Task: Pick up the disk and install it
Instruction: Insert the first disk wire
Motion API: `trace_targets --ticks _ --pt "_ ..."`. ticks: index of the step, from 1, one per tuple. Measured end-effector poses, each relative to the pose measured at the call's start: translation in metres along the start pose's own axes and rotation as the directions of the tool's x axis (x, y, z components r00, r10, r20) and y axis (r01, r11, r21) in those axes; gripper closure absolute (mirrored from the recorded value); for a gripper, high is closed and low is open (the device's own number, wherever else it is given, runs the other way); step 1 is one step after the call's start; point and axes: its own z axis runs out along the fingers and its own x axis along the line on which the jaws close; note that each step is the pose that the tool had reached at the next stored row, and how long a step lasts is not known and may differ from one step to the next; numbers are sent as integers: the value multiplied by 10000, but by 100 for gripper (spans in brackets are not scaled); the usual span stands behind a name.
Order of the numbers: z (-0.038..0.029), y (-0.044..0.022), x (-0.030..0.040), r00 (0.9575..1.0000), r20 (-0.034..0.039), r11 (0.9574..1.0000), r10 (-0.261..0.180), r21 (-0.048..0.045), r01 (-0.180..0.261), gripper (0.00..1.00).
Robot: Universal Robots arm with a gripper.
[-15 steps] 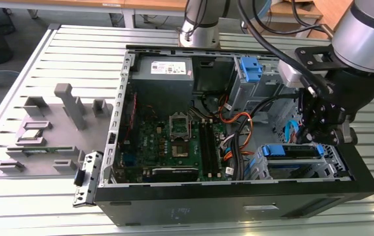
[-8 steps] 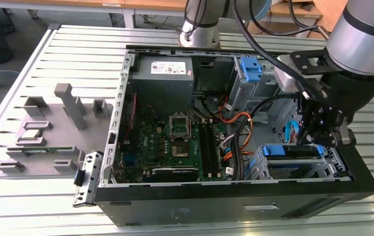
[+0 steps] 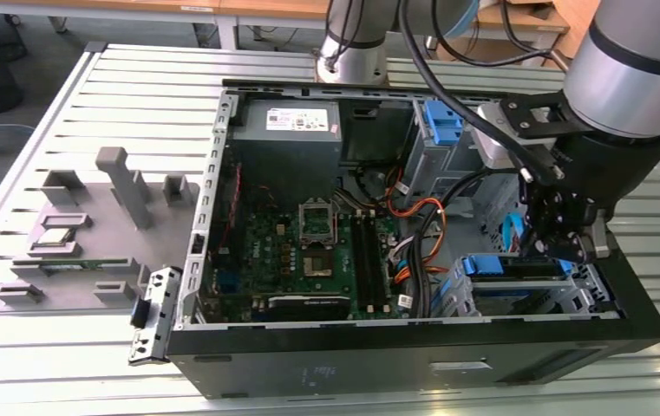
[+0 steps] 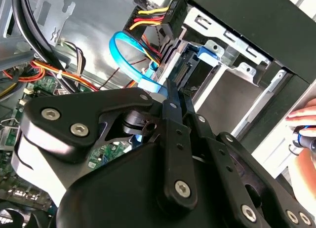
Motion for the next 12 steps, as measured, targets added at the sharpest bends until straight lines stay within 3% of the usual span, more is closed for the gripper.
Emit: trace_targets --ticks 12 --pt "10 23 21 9997 35 9997 -245 52 244 84"
